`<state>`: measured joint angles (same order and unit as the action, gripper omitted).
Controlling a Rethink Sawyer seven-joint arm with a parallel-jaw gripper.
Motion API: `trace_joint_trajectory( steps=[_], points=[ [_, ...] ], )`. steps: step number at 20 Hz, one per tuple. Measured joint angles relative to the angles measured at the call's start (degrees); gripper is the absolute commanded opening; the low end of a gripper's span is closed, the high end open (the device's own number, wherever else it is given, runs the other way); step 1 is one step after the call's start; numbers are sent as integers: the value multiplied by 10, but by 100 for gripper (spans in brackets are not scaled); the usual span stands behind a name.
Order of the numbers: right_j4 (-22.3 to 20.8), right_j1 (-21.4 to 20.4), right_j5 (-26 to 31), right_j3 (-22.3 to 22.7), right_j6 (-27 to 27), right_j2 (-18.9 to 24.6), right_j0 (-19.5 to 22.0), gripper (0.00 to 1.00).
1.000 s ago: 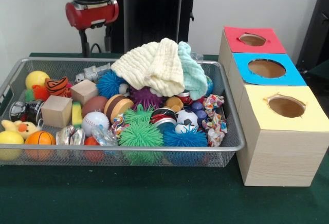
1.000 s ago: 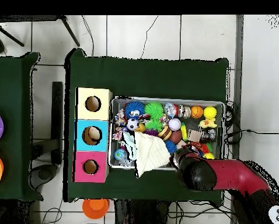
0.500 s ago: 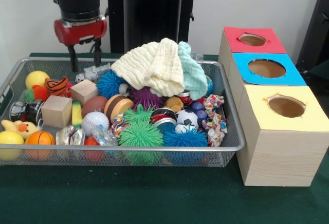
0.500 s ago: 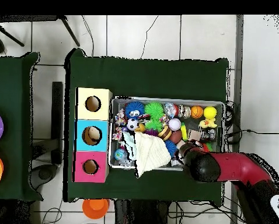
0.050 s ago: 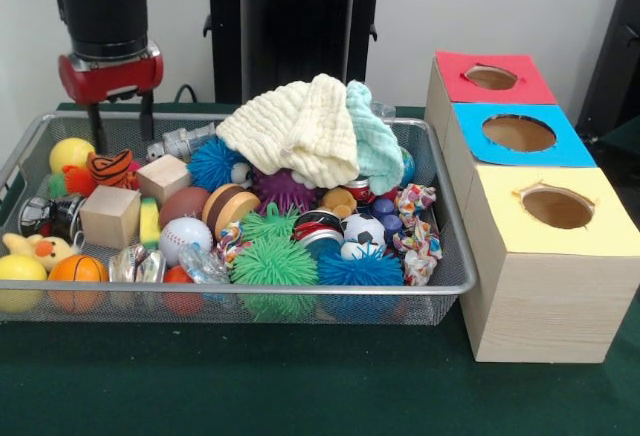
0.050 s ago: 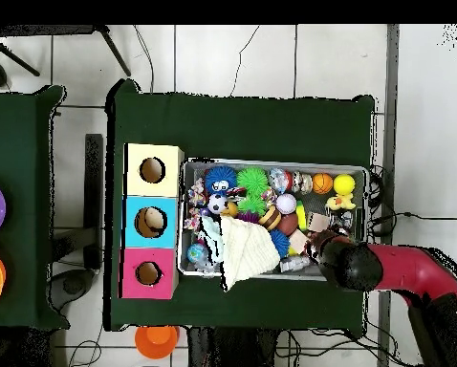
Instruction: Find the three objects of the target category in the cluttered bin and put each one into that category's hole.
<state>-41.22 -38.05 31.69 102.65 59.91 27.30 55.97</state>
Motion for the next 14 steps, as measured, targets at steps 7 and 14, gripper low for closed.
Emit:
trace_joint_trajectory(
  steps=[7,14],
  points=[
    [-18,17,23,-40,0,2,0,100],
    [-20,30,28,-59,0,5,0,100]
  ],
)
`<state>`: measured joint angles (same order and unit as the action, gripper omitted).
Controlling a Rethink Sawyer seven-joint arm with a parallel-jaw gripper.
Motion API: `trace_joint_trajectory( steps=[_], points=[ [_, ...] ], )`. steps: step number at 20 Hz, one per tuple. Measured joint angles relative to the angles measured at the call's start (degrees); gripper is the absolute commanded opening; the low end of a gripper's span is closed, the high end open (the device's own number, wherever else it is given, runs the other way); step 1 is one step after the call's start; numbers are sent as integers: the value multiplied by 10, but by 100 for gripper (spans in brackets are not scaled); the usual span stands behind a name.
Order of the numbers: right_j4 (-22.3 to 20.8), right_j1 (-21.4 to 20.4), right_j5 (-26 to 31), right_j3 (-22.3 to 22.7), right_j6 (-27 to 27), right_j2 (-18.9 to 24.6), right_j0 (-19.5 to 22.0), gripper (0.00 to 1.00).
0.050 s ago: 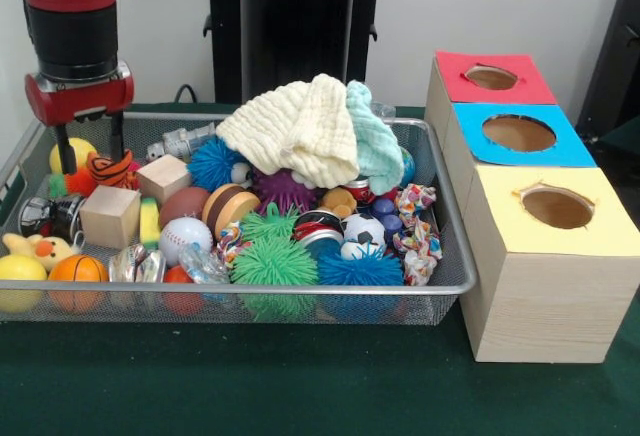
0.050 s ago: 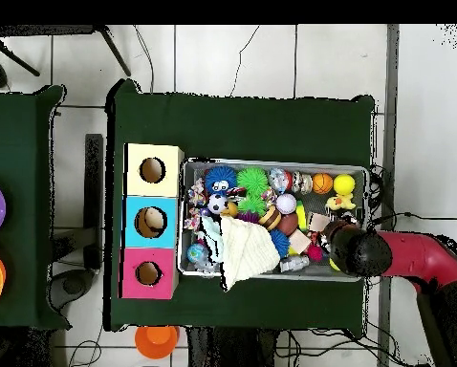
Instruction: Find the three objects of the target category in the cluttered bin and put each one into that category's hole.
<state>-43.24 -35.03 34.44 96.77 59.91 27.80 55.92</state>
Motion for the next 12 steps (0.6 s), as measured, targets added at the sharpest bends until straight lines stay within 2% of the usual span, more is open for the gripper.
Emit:
trace_joint_trajectory(
  steps=[12],
  points=[
    [-3,23,7,-9,0,0,-10,100]
  ],
)
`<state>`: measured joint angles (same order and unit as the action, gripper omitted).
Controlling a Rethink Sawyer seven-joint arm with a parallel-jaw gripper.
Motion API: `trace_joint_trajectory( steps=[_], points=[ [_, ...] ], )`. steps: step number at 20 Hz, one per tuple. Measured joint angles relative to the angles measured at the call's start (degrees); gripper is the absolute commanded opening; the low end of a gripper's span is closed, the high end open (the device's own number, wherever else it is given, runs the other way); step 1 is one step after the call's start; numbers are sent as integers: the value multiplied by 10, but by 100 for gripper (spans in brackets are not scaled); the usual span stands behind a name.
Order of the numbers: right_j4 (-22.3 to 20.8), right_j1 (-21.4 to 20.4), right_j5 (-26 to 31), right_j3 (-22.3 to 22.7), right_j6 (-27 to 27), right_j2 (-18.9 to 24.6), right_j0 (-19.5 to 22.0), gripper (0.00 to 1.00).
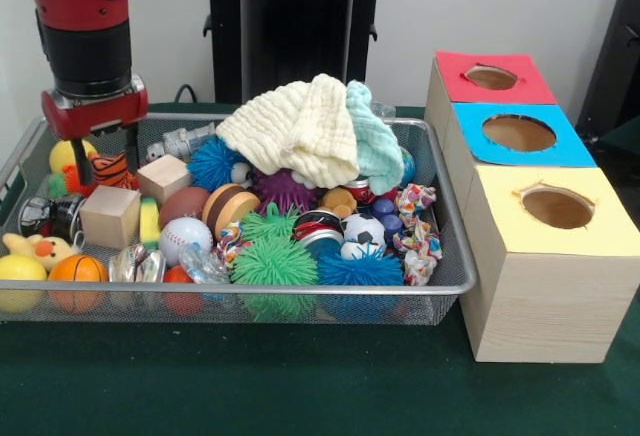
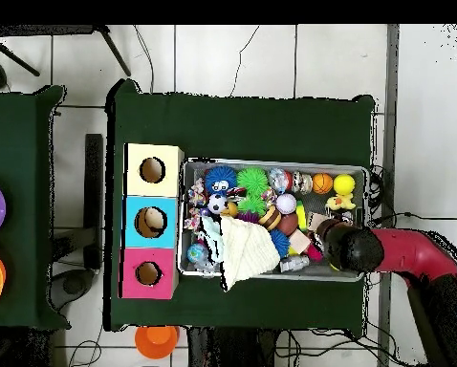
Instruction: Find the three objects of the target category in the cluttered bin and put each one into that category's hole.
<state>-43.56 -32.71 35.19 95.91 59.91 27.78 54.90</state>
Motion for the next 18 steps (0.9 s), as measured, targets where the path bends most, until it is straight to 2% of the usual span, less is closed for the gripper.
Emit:
trace_joint_trajectory(
  steps=[7,18],
  points=[
    [-23,2,12,-13,0,-2,-24,100],
    [-46,27,85,-58,0,-21,-88,100]
  ],
)
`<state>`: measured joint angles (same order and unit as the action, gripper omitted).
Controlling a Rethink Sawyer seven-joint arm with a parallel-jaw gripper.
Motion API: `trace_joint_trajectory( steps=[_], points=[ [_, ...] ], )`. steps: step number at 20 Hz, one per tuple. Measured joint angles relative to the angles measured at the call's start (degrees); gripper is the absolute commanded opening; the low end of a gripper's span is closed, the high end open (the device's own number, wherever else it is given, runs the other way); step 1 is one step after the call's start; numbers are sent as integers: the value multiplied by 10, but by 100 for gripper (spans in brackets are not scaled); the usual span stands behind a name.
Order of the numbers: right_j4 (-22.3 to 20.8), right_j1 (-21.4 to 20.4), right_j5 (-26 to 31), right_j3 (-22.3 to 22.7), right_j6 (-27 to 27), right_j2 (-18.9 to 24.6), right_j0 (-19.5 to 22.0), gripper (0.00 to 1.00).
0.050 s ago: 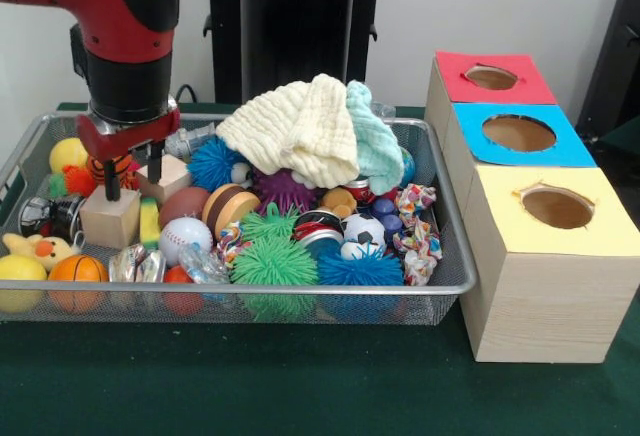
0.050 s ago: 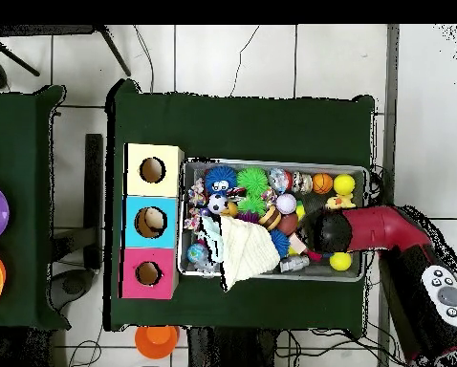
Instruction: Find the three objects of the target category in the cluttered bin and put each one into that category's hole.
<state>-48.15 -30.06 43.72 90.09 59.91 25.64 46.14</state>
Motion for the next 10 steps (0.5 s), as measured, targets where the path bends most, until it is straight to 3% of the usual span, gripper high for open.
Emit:
trace_joint_trajectory(
  steps=[10],
  points=[
    [-1,27,65,-59,0,-15,-36,100]
  ],
)
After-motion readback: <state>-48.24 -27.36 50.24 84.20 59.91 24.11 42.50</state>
